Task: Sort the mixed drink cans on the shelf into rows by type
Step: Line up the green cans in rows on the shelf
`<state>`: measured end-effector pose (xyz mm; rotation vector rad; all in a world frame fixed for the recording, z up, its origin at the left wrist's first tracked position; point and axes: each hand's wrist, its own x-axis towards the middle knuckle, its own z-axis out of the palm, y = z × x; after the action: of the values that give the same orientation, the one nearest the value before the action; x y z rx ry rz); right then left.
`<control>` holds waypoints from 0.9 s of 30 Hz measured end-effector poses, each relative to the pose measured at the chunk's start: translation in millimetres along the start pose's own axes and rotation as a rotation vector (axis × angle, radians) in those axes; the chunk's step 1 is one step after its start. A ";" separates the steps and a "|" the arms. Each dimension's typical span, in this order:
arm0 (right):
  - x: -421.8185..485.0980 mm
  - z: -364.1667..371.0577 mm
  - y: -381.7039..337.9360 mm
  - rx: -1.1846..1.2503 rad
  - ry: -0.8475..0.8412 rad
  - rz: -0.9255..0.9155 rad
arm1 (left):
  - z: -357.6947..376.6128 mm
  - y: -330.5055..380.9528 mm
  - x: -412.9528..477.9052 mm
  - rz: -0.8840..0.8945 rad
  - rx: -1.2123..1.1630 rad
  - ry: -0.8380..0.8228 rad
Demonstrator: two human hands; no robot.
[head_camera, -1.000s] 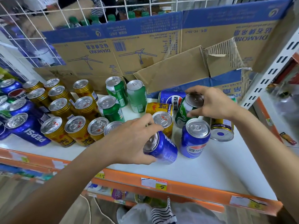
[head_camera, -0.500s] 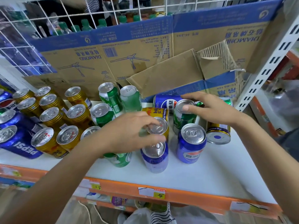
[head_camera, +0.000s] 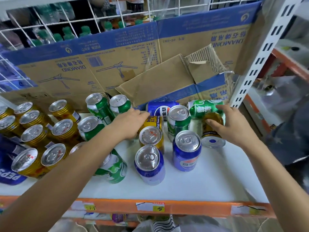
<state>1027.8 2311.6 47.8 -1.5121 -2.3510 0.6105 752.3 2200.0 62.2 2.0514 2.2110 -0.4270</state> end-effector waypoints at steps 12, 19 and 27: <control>-9.8 24.9 -1.5 0.443 -0.126 0.228 | -1.9 1.4 -6.3 -0.021 -0.213 -0.002; -19.8 17.6 -2.9 0.494 -0.029 0.006 | -19.0 -3.4 -17.4 -0.038 -0.264 0.067; -33.0 21.0 8.4 0.504 -0.087 -0.248 | -32.0 -6.1 -21.8 -0.050 -0.145 0.153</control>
<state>1038.6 2280.5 25.2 -0.9747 -2.1676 1.1147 752.0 2187.3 99.3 2.0190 2.3067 -0.1126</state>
